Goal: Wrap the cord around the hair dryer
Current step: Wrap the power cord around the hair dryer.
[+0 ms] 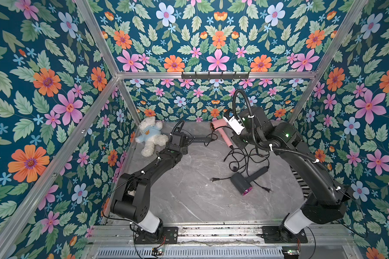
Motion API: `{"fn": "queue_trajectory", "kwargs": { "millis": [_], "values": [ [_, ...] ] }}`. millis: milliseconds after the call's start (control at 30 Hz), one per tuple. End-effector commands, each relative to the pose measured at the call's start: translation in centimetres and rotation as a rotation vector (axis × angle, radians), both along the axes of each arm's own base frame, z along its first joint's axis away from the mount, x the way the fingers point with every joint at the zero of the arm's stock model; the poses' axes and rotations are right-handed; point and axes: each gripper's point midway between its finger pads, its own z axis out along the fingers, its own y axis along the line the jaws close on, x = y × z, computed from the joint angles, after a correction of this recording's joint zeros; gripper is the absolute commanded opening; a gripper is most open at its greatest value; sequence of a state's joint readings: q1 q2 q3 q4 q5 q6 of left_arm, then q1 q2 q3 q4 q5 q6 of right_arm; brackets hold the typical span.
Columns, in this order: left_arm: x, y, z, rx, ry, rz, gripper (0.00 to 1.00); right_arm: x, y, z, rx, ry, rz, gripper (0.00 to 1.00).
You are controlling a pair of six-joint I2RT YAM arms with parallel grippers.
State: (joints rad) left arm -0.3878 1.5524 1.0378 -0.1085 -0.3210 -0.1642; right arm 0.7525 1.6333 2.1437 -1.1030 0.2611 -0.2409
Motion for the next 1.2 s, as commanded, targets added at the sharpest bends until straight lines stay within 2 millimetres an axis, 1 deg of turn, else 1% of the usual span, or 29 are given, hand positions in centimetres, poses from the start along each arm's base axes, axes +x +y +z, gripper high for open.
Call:
{"fn": "queue_trajectory", "kwargs": {
  "millis": [0,100,167,233,333,400,467,500,567,633,733,800,833,867,933,1000,1067,1167],
  "values": [
    [-1.9,-2.4,-0.5,0.004,0.068,-0.173,0.0,2.0,0.0,0.4,-0.015,-0.017,0.021,0.0],
    [-4.2,-4.0,-1.2,-0.03,0.118,-0.277,0.0,4.5,-1.1,0.2,0.008,-0.005,-0.007,0.0],
    [-5.9,-5.6,-1.4,-0.097,0.154,-0.376,0.0,5.8,-1.6,-0.6,0.02,0.018,-0.012,0.0],
    [-7.2,-6.6,-1.3,-0.153,0.183,-0.44,0.0,6.8,-2.1,-1.5,0.034,0.045,-0.022,0.0],
    [-9.0,-7.3,-1.3,-0.197,0.215,-0.499,0.0,8.7,-3.7,-2.9,0.085,0.083,-0.069,0.0],
    [-10.2,-8.1,-0.9,-0.239,0.223,-0.563,0.0,10.0,-4.9,-4.2,0.137,0.111,-0.104,0.0],
    [-11.3,-9.7,0.6,-0.321,0.186,-0.655,0.0,10.8,-5.8,-5.9,0.233,0.173,-0.107,0.0],
    [-11.5,-10.1,1.4,-0.351,0.159,-0.671,0.0,10.9,-5.9,-6.6,0.283,0.197,-0.094,0.0],
    [-11.2,-10.1,3.2,-0.394,0.096,-0.668,0.0,11.0,-6.4,-8.4,0.368,0.239,-0.091,0.0],
    [-11.0,-10.0,5.1,-0.45,0.04,-0.673,0.0,11.0,-6.9,-9.8,0.412,0.27,-0.102,0.0],
    [-10.4,-10.0,7.5,-0.528,-0.025,-0.669,0.0,10.7,-7.2,-12.2,0.413,0.312,-0.119,0.0],
    [-9.6,-9.4,8.6,-0.574,-0.058,-0.637,0.0,10.4,-7.2,-13.8,0.419,0.338,-0.127,0.0],
    [-9.2,-9.0,9.2,-0.605,-0.078,-0.616,0.0,10.3,-7.3,-15.0,0.427,0.357,-0.139,0.0],
    [-8.7,-8.5,9.6,-0.632,-0.094,-0.592,0.0,9.7,-7.5,-14.3,0.454,0.339,-0.139,0.0],
    [-7.6,-7.1,9.8,-0.682,-0.103,-0.519,0.0,9.4,-7.6,-15.3,0.489,0.356,-0.154,0.0],
    [-6.3,-5.6,9.3,-0.697,-0.101,-0.419,0.0,9.1,-7.4,-16.3,0.519,0.377,-0.161,0.0],
    [-4.9,-4.3,8.5,-0.706,-0.091,-0.319,0.0,8.6,-7.1,-17.6,0.548,0.404,-0.162,0.0],
    [-3.4,-2.6,7.0,-0.675,-0.069,-0.181,0.0,7.3,-6.5,-19.4,0.563,0.456,-0.159,0.0]
  ]
}}
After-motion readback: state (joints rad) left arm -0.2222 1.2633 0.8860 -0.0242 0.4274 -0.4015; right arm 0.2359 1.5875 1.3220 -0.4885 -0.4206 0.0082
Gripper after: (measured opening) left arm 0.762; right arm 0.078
